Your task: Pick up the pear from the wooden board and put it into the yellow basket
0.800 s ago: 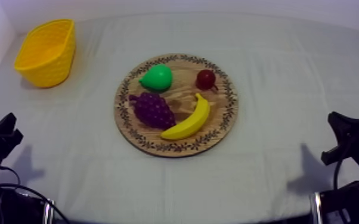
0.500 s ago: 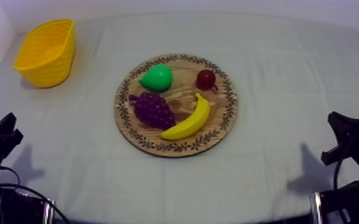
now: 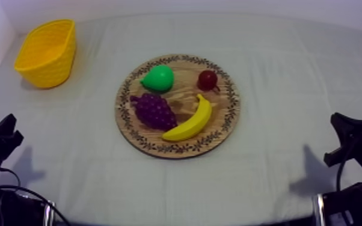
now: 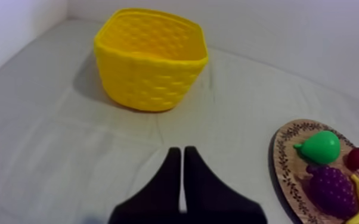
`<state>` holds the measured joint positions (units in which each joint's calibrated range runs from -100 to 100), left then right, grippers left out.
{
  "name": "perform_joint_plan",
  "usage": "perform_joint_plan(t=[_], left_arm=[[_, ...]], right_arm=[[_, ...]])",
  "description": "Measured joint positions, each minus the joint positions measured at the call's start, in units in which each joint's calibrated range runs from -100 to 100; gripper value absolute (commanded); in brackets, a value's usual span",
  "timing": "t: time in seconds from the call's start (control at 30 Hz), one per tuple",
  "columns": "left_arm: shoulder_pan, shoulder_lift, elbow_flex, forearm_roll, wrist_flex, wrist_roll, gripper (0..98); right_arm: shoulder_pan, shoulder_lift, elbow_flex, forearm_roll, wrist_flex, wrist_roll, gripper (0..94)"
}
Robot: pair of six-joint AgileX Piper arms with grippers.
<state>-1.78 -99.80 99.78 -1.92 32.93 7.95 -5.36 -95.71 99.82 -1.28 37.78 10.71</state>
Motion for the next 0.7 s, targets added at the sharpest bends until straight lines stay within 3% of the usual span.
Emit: perform_joint_plan(t=[0.4, 0.7], left_arm=[[4.18, -0.09, -0.09, 0.06, 0.00, -7.48, 0.0], [10.67, -0.20, -0.52, 1.18, 0.00, -6.20, 0.0]], right_arm=[[0.00, 0.00, 0.00, 0.00, 0.00, 0.00, 0.4], [0.00, 0.00, 0.00, 0.00, 0.00, 0.00, 0.4]])
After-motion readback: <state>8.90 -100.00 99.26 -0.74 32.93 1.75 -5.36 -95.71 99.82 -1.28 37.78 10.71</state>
